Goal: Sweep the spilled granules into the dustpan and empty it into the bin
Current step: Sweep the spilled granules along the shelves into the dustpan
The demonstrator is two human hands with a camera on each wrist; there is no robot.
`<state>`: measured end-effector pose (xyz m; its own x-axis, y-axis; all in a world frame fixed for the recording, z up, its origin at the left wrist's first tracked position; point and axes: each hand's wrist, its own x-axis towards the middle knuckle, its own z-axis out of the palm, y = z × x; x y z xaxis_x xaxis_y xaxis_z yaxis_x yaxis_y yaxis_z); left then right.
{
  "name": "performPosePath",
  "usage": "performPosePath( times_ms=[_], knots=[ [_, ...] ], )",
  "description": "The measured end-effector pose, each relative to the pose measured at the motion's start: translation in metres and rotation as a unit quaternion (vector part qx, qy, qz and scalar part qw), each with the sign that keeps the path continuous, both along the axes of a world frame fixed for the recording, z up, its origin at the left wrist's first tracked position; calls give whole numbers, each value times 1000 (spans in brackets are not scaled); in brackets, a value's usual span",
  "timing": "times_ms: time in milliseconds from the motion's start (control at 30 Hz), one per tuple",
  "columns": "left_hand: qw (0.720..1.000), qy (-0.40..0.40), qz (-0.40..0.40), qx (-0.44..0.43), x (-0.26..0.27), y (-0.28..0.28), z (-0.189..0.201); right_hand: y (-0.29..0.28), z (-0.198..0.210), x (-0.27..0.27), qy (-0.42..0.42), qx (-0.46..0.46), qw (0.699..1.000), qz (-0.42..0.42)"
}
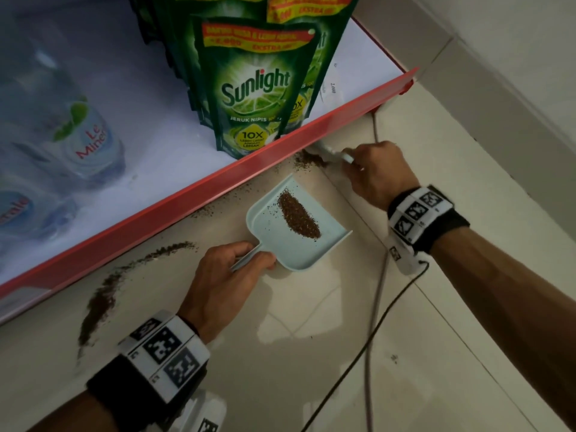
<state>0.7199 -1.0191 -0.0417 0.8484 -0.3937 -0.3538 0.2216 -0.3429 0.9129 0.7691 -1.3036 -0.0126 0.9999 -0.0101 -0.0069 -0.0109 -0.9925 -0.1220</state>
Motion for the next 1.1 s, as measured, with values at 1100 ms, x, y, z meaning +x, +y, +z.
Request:
performPosePath(
  times_ms=[1100],
  knots=[
    [999,28,37,-10,-11,49,1,9,-5,20,14,-59,995,-74]
  ],
)
